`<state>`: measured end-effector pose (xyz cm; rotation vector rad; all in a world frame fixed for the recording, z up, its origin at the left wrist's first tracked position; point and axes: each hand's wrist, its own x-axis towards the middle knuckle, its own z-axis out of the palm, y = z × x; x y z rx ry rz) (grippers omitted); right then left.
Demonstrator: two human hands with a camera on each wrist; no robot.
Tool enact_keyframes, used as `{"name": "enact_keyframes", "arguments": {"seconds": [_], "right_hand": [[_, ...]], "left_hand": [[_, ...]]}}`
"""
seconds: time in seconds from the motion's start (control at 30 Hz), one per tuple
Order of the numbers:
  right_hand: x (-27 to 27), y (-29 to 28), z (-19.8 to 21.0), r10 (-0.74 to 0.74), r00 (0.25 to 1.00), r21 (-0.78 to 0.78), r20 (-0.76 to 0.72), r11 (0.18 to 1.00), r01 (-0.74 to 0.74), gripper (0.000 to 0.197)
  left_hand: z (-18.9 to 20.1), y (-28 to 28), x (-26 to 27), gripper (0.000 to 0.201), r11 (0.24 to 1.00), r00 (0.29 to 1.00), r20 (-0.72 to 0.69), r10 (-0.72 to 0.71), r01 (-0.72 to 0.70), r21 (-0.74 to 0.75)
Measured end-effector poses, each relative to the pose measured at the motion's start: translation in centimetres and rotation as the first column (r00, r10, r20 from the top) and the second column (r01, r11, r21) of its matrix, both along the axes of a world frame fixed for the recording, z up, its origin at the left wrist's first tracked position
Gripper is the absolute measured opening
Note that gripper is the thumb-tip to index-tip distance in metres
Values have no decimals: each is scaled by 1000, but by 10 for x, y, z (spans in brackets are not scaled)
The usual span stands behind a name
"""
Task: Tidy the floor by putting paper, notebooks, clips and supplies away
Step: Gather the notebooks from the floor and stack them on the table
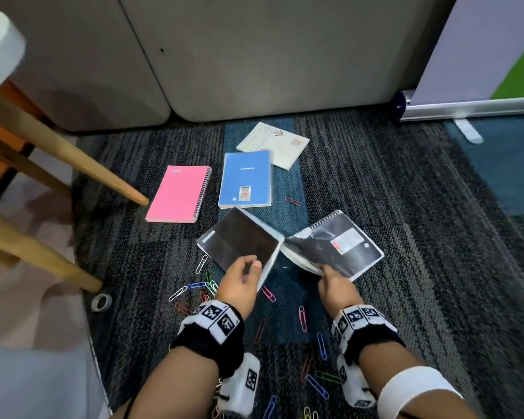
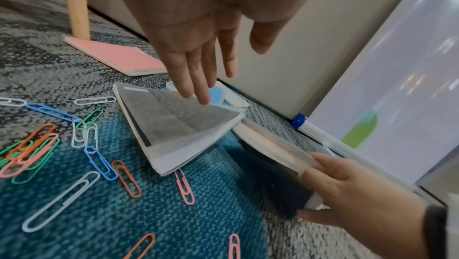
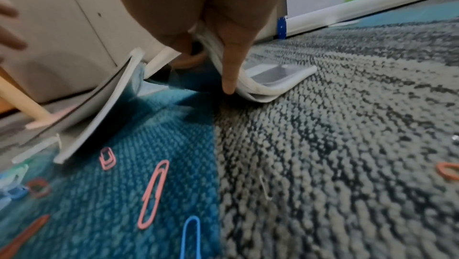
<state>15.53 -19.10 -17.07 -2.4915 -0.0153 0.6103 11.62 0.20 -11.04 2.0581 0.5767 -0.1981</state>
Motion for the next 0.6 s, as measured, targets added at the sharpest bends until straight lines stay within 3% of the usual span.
{"name": "enact_keyframes", "arguments": {"seconds": [0.13,0.3,0.4,0.5,0.6], "right_hand": [[-10,-19,44,-118,971,107,210,990,97,38],[-12,-33,94,-172,927,176,333,977,118,39],[-16,-28,121,-54,911,177,410,984,-21,41],[-22,-15,140,90,872,175,482,965,-197,42],[-28,5,155,219,784,165,581,912,-377,45]], "left_hand": [[11,4,2,22,985,993,-15,119,-119,-124],[50,4,7,59,921,976,9,216,-200,-334],[78,9,12,68,808,957,-54,284,-269,-524],[103,16,24,83,751,951,-108,291,-297,-590],[127,32,33,104,700,956,-169,240,-291,-652]]}}
